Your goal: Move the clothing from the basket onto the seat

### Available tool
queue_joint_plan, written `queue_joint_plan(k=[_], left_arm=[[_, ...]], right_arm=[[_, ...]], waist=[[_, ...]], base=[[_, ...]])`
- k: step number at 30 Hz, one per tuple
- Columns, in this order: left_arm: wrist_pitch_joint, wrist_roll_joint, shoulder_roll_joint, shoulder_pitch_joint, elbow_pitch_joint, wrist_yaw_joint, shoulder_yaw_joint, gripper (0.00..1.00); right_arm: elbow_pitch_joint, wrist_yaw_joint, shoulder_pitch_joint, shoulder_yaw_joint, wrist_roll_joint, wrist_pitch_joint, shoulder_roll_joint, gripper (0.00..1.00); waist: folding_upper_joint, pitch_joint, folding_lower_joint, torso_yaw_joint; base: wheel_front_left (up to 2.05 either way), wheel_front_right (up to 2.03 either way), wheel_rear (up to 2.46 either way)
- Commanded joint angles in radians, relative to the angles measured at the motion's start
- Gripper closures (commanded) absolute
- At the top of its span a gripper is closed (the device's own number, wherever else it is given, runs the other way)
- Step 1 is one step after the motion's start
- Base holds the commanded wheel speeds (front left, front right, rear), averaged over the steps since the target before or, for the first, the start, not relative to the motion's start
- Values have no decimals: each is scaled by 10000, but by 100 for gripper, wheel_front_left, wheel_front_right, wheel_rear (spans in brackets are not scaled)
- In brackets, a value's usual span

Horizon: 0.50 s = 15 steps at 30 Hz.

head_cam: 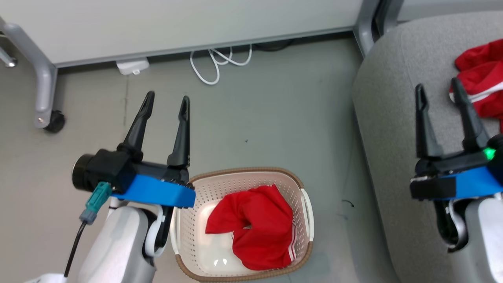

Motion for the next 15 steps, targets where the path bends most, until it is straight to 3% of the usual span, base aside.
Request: queue_joint_plan(k=[1, 15], left_arm=[[-25, 93, -59, 193, 17, -66, 186, 0], [-26, 870, -611, 1942, 95, -689, 1760, 0]], right_arm=[[-14, 5, 283, 56, 9, -2, 66, 0], [-624, 5, 2054, -167, -399, -2, 829, 0]], waist=[[0, -357, 2, 255], [0, -1389, 2, 409]], base=[[0, 0, 0], [0, 0, 0]])
